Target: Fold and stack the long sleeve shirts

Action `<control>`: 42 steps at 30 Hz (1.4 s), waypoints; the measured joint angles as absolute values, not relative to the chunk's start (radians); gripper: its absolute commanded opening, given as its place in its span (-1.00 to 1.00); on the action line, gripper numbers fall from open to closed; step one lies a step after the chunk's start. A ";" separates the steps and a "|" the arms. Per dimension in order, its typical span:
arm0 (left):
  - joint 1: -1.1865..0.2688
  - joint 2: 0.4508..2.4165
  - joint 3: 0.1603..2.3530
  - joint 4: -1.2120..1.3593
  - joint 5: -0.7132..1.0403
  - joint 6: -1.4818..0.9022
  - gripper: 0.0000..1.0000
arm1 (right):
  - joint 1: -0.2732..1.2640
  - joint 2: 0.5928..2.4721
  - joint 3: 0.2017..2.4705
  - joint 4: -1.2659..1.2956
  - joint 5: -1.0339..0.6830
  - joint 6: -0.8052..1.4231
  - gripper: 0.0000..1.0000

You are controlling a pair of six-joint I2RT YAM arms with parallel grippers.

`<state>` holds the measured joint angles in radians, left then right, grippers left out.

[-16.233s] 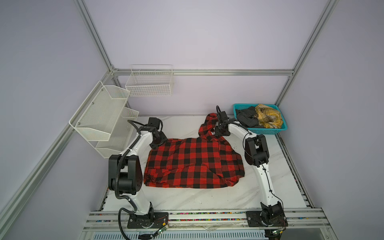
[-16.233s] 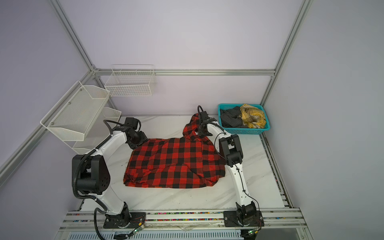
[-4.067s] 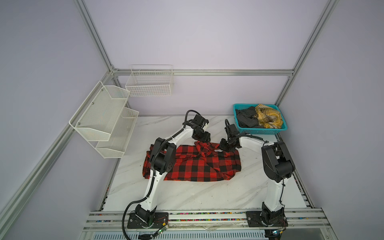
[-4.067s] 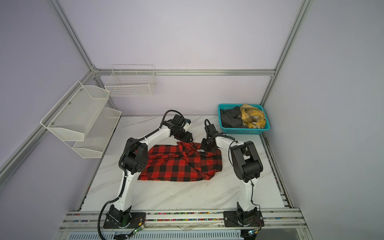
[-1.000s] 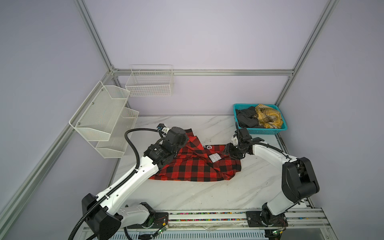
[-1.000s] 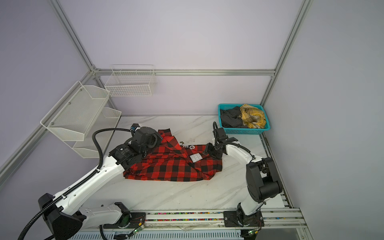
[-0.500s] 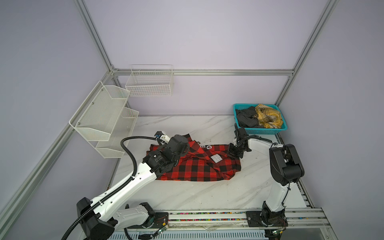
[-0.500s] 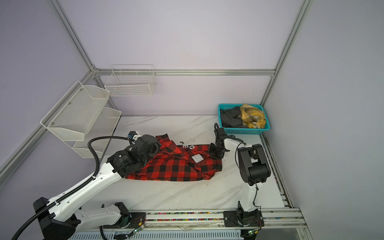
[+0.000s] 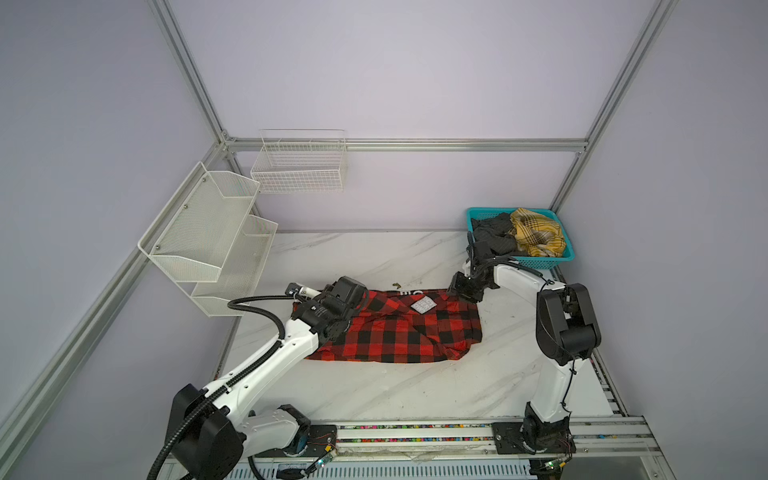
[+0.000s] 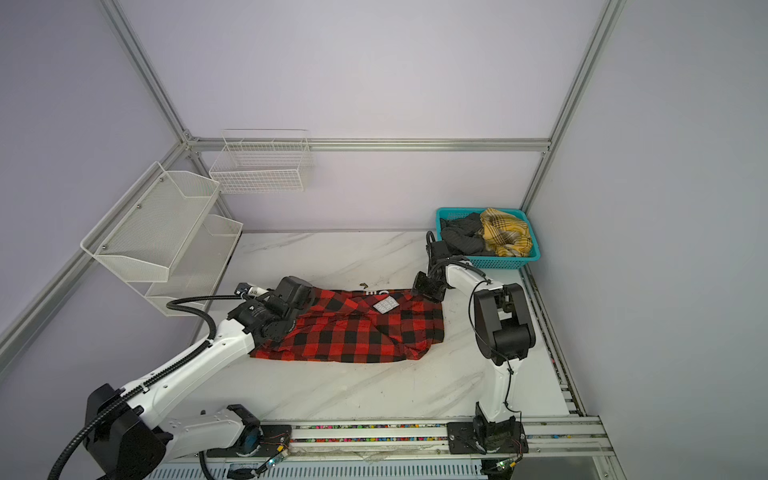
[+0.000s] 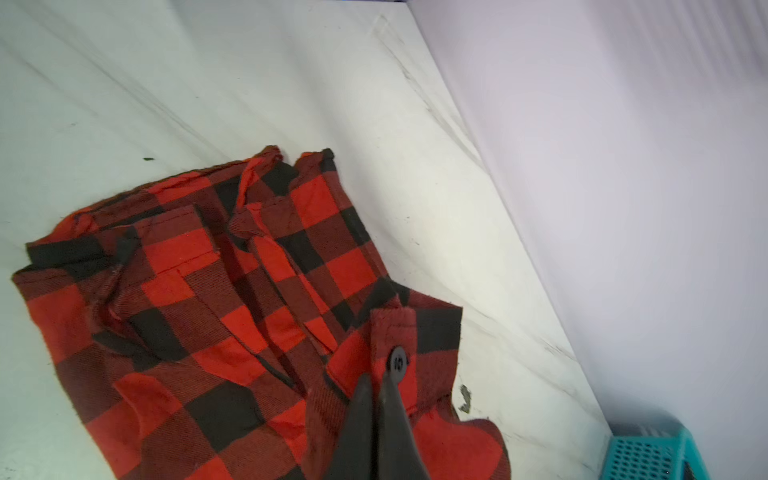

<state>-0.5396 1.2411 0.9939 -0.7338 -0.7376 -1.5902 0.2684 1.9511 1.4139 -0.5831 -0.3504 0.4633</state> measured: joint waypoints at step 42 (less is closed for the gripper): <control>-0.770 1.108 1.000 -0.797 -0.741 -1.724 -1.00 | 0.310 1.902 1.326 -0.500 -0.454 0.603 0.01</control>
<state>-0.7700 1.1076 1.0000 -0.7975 -0.7414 -1.7245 0.3099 1.9022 1.3258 -0.4999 -0.4538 0.6033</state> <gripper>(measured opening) 0.047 0.519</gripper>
